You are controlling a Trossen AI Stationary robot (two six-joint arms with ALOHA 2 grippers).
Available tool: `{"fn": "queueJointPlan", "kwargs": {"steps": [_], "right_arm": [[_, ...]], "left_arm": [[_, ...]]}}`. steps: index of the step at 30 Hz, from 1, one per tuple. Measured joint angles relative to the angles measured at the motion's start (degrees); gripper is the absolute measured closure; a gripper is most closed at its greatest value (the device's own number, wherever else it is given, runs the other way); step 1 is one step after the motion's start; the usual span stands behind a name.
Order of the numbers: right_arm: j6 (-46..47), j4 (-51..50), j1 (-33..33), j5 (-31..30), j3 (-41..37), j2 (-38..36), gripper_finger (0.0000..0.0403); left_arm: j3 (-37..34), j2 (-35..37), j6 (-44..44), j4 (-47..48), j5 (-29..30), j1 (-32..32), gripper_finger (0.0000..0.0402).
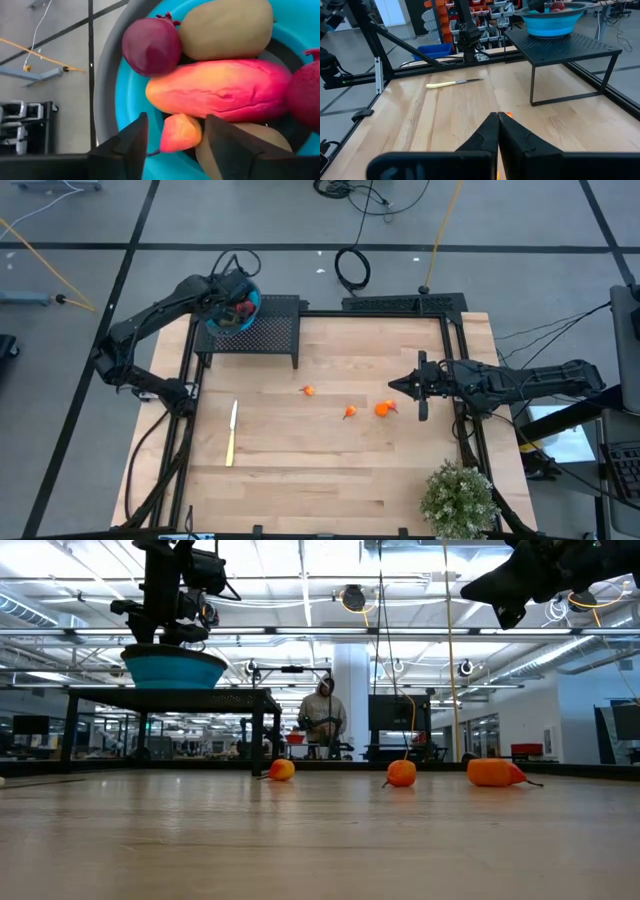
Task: Pick & Place Fruit
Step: Put the pear into the blue strainer bowl on the shelf, then put the tangerine into the blue strainer bowl on the shelf
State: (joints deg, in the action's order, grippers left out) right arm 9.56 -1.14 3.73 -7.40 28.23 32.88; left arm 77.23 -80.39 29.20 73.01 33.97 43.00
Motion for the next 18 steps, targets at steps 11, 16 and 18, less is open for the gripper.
{"fn": "queueJointPlan", "kwargs": {"steps": [11,16,18], "right_arm": [[0.65,0.00,0.00,0.09,0.00,0.04,0.0402],[1.78,-0.33,0.09,4.21,0.00,0.21,0.0400],[1.77,-0.67,0.13,7.58,0.00,0.67,0.0399]], "left_arm": [[11.18,0.34,-0.28,4.64,-7.35,-3.51,0.0143],[12.45,2.34,-0.53,-0.55,-10.32,-10.54,0.0161],[12.44,3.06,-0.81,-2.78,-11.95,-13.80,0.0171]]}}
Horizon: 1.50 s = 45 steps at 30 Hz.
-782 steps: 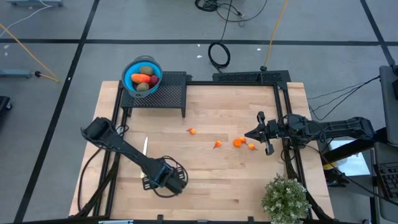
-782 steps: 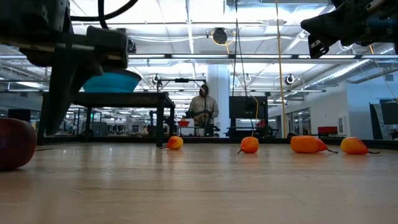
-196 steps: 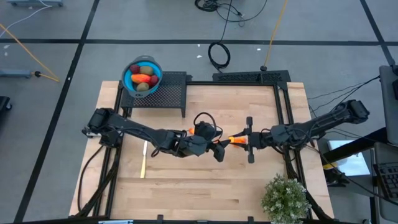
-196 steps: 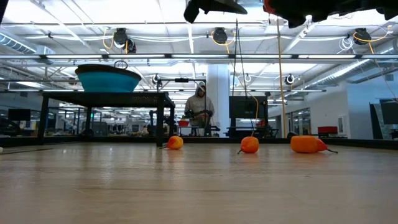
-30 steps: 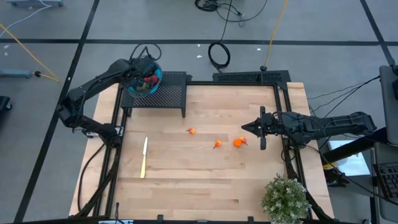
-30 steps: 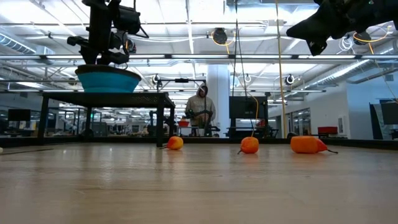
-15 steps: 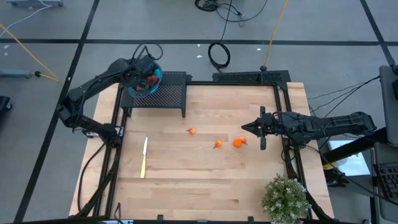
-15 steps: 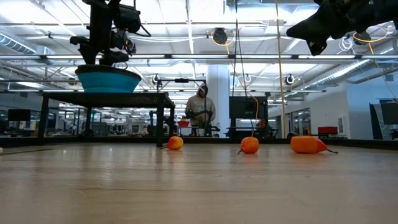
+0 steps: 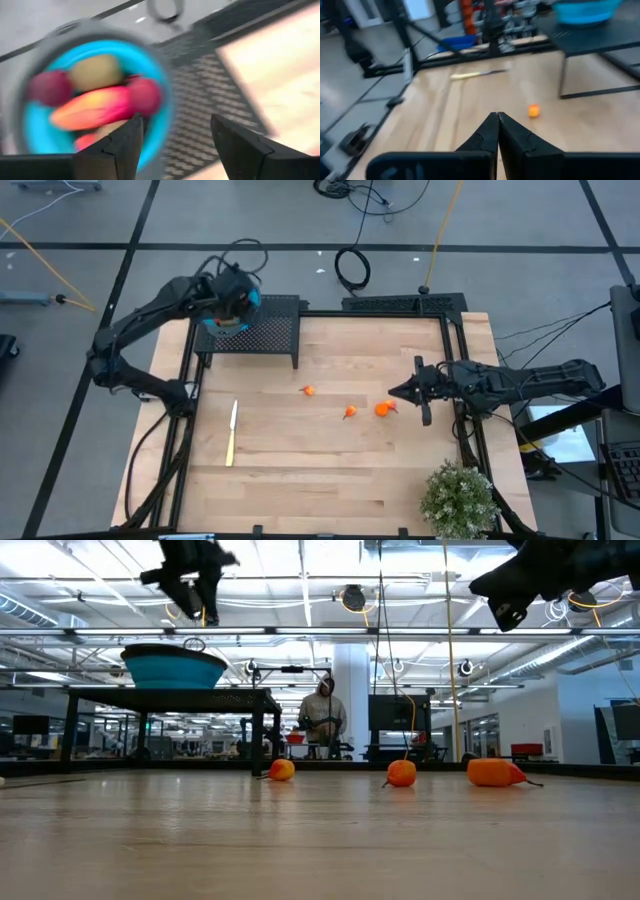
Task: Pick & Place Fruit
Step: Put the tangerine into the blue strainer bowl on the shelf
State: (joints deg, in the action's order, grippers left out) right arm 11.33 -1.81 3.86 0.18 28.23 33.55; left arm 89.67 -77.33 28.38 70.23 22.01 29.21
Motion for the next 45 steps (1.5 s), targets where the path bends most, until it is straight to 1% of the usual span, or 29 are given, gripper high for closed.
{"fn": "queueJointPlan", "kwargs": {"steps": [4,10,14,18,26,30,32,35,38,43,45], "right_arm": [[-0.03,-0.64,0.00,4.33,-0.02,1.67,0.0399],[-0.02,-3.32,0.00,6.12,-0.02,5.30,0.0399],[-0.64,-4.51,0.00,7.83,-0.02,8.44,0.0399],[-2.85,-4.55,0.00,10.63,-0.02,11.81,0.0399],[-9.11,-4.48,1.76,10.56,-0.02,17.39,0.0391],[-11.45,-4.93,1.92,10.49,-0.02,19.57,0.0365],[-12.48,-5.32,1.88,10.46,-0.02,20.49,0.0347],[-14.08,-5.35,1.88,10.43,-0.02,21.85,0.0318],[-15.86,-5.36,1.88,10.43,-0.02,23.10,0.0291],[-18.39,-5.56,1.88,9.97,-0.02,24.99,0.0249],[-18.73,-5.57,1.88,8.44,-0.02,25.62,0.0232]], "left_arm": [[0.00,0.65,-0.46,-4.33,-1.17,-7.12,0.0191],[-0.34,0.58,-1.72,-10.29,-1.17,-16.81,0.0222],[-3.06,0.47,-3.01,-18.55,-1.18,-22.37,0.0248],[-6.12,0.58,-3.91,-26.22,-1.23,-26.43,0.0281],[-13.93,0.54,-2.84,-38.21,-1.07,-31.16,0.0351],[-17.96,0.54,-4.39,-45.66,-0.93,-33.19,0.0387],[-19.70,0.54,-4.87,-48.62,-0.95,-33.98,0.0398],[-21.30,0.54,-6.34,-51.02,-0.96,-35.24,0.0391],[-21.91,0.54,-7.37,-51.46,-1.00,-36.31,0.0384],[-22.23,0.54,-9.12,-51.36,-1.26,-37.62,0.0398],[-22.23,0.54,-10.07,-51.36,-2.66,-37.72,0.0397]]}}
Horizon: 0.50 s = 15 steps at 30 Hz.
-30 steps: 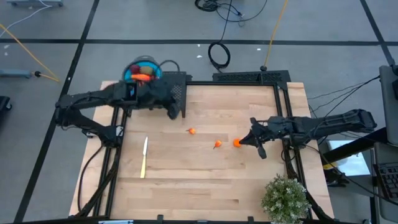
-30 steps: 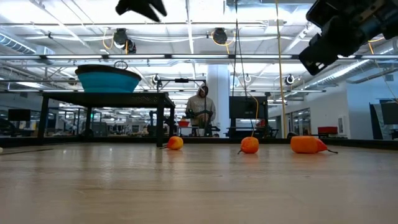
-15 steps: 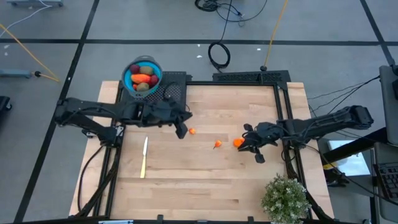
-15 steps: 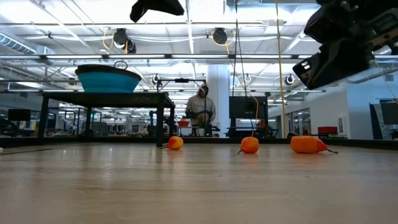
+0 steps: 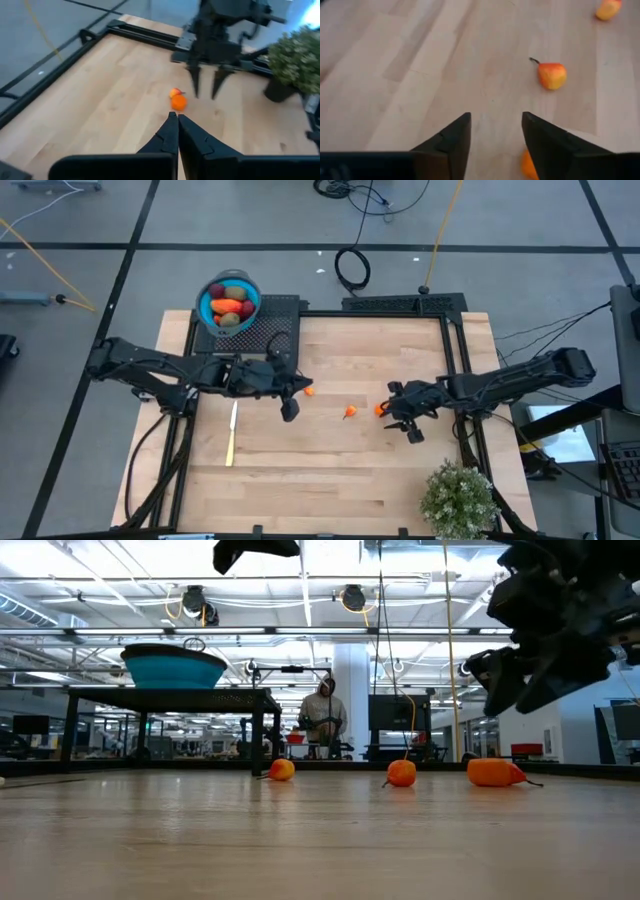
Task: Pick & Place Fruit
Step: Put the tangerine into the blue strainer bowl on the shelf
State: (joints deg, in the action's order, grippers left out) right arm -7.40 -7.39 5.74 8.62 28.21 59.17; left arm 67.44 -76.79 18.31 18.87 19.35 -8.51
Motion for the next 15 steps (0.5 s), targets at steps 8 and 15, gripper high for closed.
{"fn": "queueJointPlan", "kwargs": {"steps": [8,15], "right_arm": [[-1.44,-0.43,-0.87,-5.64,0.00,2.47,0.0162],[-2.76,-0.73,-3.22,-5.92,0.00,6.72,0.0129]], "left_arm": [[0.00,0.00,-3.22,0.16,-6.87,1.48,0.0399],[0.00,0.00,-4.74,0.68,-7.94,3.29,0.0395]]}}
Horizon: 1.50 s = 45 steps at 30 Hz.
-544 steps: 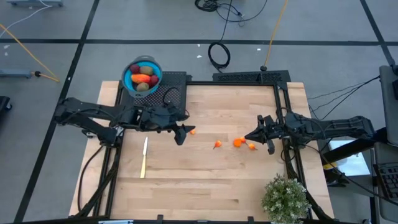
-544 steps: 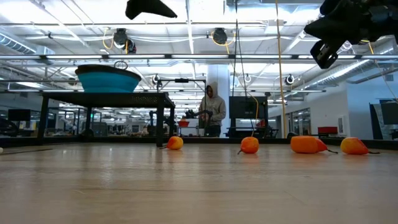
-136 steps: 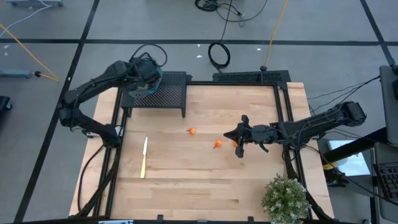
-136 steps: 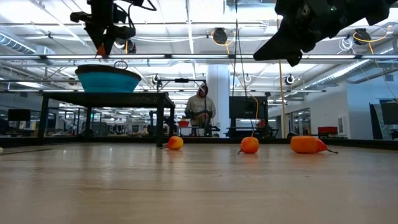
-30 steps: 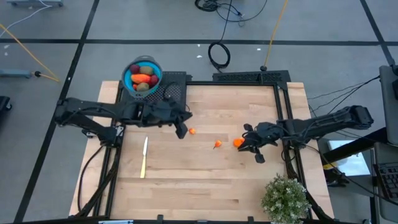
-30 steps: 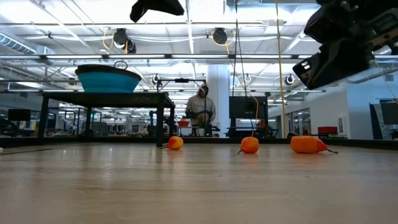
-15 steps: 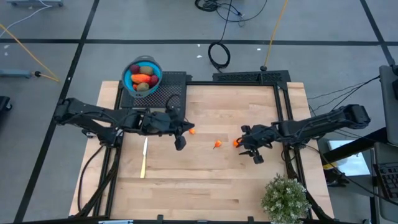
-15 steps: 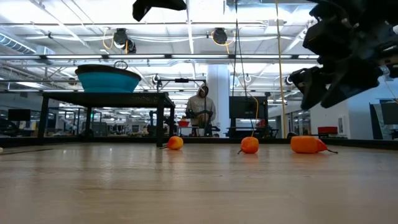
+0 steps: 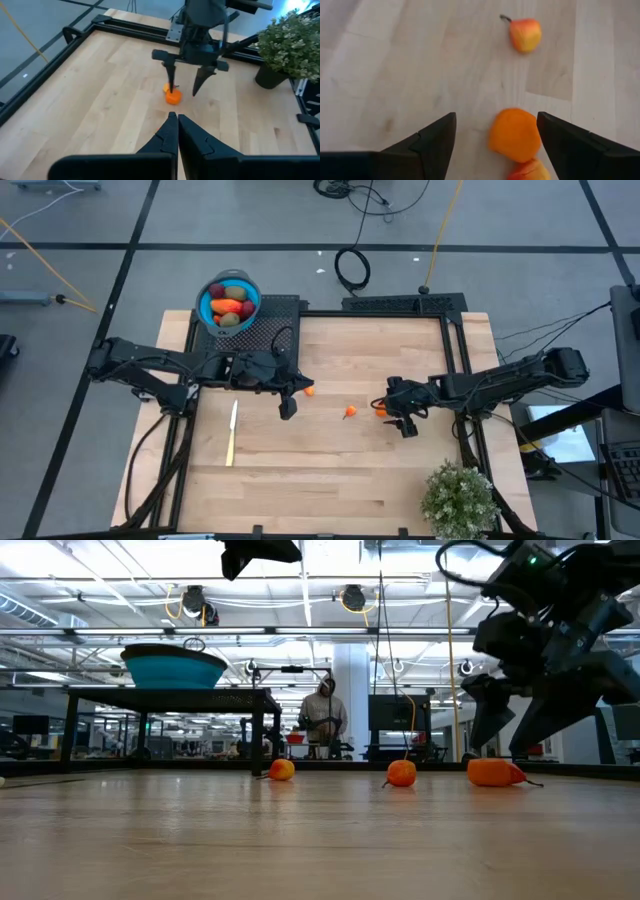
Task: Pick & Place Fruit
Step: Put the tangerine into the blue strainer bowl on the shelf
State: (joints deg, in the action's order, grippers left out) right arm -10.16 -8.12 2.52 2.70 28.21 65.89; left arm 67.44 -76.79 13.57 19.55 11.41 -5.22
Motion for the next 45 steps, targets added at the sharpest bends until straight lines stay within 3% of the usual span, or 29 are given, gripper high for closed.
{"fn": "queueJointPlan", "kwargs": {"steps": [6,12,18,26,34,45], "right_arm": [[-0.24,0.25,-2.35,-4.24,0.00,2.89,0.0125],[-2.37,1.16,-3.69,-1.43,0.00,5.14,0.0125],[-2.51,1.79,-3.69,-1.18,0.01,6.40,0.0126],[-1.99,3.43,-3.69,-1.14,0.04,8.79,0.0129],[-0.64,3.93,-3.68,-0.97,0.04,10.03,0.0170],[0.46,6.83,-3.69,-1.18,0.04,10.01,0.0238]], "left_arm": [[-2.20,0.02,0.80,-0.41,-1.58,0.31,0.0391],[-9.19,3.30,1.80,-9.57,-3.10,0.57,0.0399],[-20.90,11.80,5.30,-20.29,-3.20,0.82,0.0393],[-30.94,24.14,5.66,-24.07,-2.40,0.60,0.0387],[-34.27,30.16,3.36,-24.41,-2.35,0.60,0.0400],[-34.67,30.45,3.05,-22.76,-2.33,0.75,0.0389]]}}
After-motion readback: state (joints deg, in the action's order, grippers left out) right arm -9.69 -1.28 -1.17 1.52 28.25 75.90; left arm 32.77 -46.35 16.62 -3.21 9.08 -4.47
